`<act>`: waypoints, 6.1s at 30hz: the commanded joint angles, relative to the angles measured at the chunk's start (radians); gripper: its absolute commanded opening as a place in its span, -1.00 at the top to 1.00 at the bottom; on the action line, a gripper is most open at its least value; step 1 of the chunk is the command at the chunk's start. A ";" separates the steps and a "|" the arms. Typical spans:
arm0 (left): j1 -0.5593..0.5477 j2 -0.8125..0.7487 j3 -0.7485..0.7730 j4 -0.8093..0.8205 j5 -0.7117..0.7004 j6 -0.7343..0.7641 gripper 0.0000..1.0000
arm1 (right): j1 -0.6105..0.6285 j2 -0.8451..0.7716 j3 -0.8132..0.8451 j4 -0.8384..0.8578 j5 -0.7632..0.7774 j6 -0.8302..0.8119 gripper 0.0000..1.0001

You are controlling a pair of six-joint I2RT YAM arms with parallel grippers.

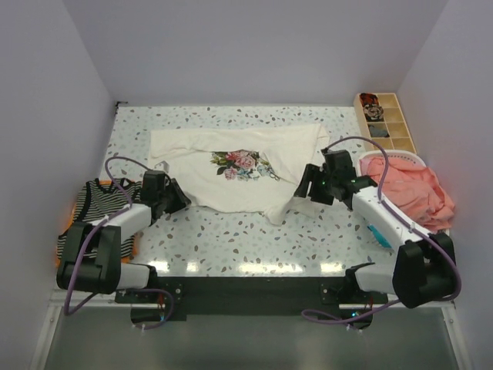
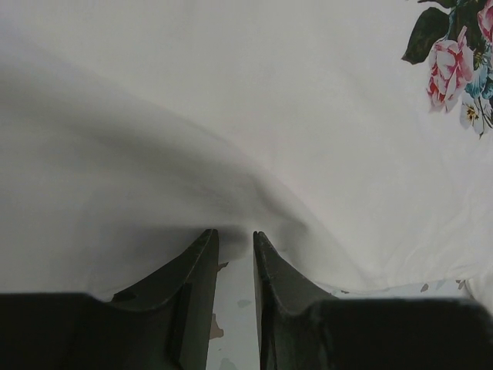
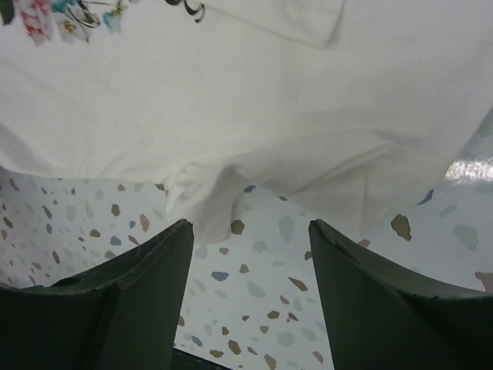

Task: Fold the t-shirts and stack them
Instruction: Grap the side of the flattened tshirt closest away from the robot with both arms

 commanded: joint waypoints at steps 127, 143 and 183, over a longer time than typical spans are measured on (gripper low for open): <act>-0.001 -0.147 0.094 -0.435 -0.282 -0.002 0.36 | 0.004 -0.255 -0.161 -0.301 0.062 0.061 -0.30; 0.015 -0.249 0.042 -0.535 -0.421 -0.255 -0.28 | 0.007 -0.258 -0.237 -0.298 -0.007 0.079 -0.32; 0.130 -0.282 -0.101 -0.362 -0.390 -0.214 1.00 | 0.007 -0.208 -0.418 -0.199 -0.006 0.201 0.18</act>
